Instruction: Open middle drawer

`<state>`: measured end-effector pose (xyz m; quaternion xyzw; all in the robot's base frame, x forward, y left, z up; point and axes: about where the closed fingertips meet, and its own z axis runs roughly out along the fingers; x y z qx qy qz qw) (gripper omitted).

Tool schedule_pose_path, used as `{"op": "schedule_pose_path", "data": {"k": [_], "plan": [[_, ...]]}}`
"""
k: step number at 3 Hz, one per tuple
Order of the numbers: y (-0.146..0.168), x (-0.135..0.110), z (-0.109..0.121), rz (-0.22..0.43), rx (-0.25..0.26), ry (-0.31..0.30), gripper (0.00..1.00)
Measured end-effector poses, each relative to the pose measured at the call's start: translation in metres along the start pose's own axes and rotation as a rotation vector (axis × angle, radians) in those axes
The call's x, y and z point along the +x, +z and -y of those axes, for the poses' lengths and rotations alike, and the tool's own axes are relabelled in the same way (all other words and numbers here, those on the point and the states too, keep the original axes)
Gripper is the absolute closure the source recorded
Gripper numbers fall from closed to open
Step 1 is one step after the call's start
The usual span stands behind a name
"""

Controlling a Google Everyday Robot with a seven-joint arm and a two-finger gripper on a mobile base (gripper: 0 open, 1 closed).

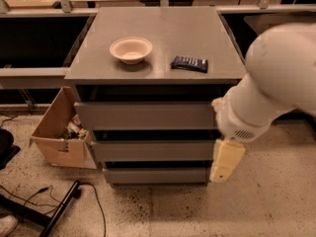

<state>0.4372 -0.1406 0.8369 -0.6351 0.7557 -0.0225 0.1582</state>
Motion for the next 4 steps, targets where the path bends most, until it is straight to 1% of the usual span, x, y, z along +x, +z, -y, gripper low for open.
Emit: {"op": "schedule_pose_path", "data": {"k": [1, 2, 3, 4], "plan": [[0.093, -0.011, -0.019, -0.011, -0.049, -0.039, 0.00], [0.175, -0.017, -0.024, 0.001, -0.102, -0.040, 0.00], [0.235, -0.020, -0.020, 0.020, -0.142, -0.018, 0.00], [0.253, -0.019, -0.024, 0.024, -0.167, -0.011, 0.00]]}}
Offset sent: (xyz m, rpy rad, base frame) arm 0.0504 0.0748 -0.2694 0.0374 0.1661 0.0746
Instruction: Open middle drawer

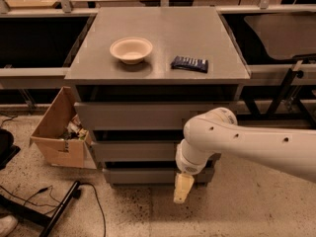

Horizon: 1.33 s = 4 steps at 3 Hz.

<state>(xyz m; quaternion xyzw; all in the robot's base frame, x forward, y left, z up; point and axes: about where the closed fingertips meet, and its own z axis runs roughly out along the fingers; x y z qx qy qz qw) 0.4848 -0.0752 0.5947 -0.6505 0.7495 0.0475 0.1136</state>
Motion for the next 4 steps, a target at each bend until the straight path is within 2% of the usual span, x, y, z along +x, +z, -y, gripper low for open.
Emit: {"op": "schedule_pose_path", "data": {"k": [1, 2, 4], "plan": [[0.009, 0.003, 0.001, 0.005, -0.006, 0.015, 0.00], [0.037, 0.014, 0.022, -0.014, 0.026, 0.019, 0.00], [0.059, 0.045, 0.109, -0.180, 0.208, -0.100, 0.00]]}}
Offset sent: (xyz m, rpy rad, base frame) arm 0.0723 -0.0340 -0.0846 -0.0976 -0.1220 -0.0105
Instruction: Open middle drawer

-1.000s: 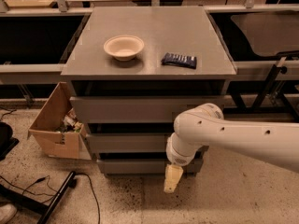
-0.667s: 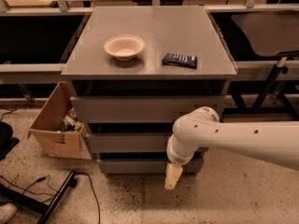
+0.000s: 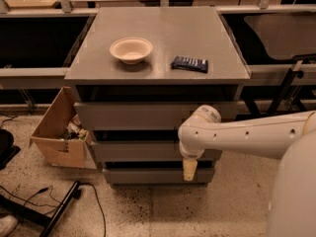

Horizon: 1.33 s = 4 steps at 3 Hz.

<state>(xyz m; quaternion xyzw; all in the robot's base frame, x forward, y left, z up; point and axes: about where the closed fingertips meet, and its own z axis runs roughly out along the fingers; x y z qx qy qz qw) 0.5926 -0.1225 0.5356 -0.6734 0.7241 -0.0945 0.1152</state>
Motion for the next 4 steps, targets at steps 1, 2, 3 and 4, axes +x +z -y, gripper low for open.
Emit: {"op": "schedule_pose_path", "data": {"k": [1, 2, 3, 4], "plan": [[0.022, 0.008, 0.024, -0.044, 0.034, -0.047, 0.00], [0.048, 0.014, 0.033, -0.054, 0.030, -0.073, 0.00], [0.074, 0.020, 0.030, -0.045, 0.010, -0.073, 0.00], [0.096, 0.026, 0.024, -0.028, -0.009, -0.058, 0.00]]}}
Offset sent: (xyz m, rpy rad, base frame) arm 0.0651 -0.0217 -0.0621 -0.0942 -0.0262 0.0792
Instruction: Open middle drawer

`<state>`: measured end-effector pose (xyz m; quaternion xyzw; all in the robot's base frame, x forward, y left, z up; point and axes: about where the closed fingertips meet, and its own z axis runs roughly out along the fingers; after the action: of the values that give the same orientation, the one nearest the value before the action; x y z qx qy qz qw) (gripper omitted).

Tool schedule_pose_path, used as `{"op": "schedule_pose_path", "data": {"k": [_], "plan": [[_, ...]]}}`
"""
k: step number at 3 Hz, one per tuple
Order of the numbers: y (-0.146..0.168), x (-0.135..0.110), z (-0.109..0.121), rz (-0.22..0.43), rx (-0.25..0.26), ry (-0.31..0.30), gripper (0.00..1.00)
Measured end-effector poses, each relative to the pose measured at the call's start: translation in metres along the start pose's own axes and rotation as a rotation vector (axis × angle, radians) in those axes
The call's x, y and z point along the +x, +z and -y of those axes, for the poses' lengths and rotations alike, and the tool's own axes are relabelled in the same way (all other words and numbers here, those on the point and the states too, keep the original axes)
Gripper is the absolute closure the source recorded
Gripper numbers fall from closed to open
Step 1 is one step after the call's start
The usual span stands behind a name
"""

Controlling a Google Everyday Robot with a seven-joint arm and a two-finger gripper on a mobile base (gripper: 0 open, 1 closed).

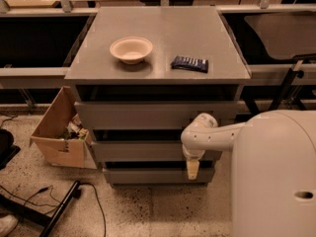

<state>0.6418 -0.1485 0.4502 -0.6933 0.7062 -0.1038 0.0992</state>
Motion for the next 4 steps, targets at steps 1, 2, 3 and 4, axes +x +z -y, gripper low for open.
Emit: {"op": "schedule_pose_path", "data": {"k": [1, 2, 3, 4], "plan": [[0.011, 0.004, -0.003, 0.019, -0.003, 0.015, 0.00], [0.017, 0.002, 0.001, 0.041, -0.002, 0.016, 0.17], [0.030, 0.002, -0.007, 0.046, -0.032, 0.028, 0.41], [0.031, 0.009, -0.016, 0.041, -0.054, 0.046, 0.64]]}}
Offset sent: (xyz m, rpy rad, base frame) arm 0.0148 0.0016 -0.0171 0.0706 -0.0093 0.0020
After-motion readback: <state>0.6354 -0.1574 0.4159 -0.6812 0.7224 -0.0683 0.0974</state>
